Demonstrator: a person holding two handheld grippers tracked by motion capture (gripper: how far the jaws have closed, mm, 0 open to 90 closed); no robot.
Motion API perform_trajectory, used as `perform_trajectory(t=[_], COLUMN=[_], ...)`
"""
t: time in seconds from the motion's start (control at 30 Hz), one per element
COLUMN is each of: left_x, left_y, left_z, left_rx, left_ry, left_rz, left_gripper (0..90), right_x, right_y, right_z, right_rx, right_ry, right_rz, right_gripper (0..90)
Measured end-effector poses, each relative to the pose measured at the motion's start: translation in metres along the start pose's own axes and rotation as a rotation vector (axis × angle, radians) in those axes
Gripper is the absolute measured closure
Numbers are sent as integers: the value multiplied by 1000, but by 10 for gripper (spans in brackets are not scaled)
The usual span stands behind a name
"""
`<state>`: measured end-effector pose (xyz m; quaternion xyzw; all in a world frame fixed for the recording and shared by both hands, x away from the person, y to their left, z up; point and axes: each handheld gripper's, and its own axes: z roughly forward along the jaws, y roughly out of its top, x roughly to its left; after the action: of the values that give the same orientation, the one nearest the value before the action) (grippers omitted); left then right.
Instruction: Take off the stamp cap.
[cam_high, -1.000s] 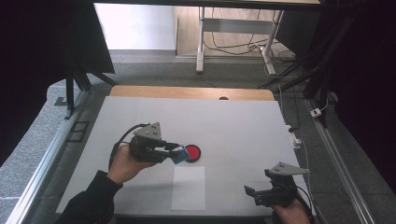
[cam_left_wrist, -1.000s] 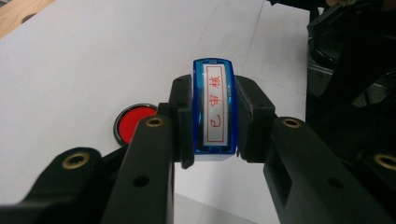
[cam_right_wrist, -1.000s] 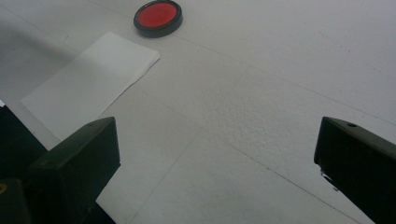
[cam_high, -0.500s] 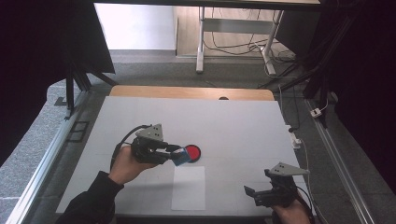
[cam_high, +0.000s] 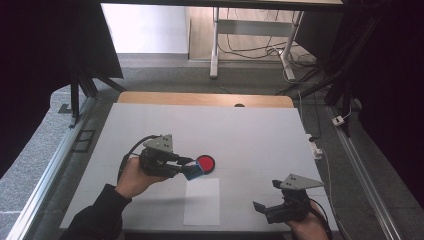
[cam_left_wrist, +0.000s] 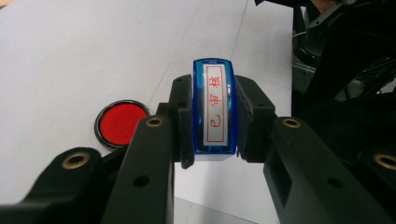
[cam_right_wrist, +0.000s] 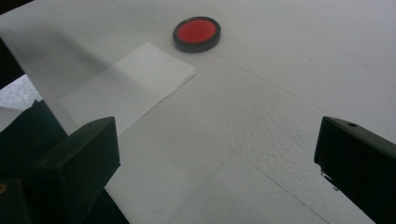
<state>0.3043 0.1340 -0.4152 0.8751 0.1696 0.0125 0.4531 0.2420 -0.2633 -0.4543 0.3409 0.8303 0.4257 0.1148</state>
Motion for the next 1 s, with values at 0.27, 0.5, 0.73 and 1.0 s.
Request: perform_trajectory(t=[0.27, 0.5, 0.73, 1.0], left_x=[0, -1, -2, -3], left_y=[-2, -2, -2, -2], left_z=[1, 2, 4, 5], left_rx=[1, -1, -4, -7], left_ry=[-14, -23, -44, -54], left_rz=[3, 12, 23, 43], left_gripper=[705, 705, 706, 706], right_x=[10, 13, 17, 22], right_y=[9, 15, 25, 32], right_z=[11, 20, 38, 54], right_rx=[-23, -18, 11, 28], right_ry=[64, 99, 151, 180], right_rz=[-67, -82, -69, -109], right_gripper=[2, 1, 1, 1])
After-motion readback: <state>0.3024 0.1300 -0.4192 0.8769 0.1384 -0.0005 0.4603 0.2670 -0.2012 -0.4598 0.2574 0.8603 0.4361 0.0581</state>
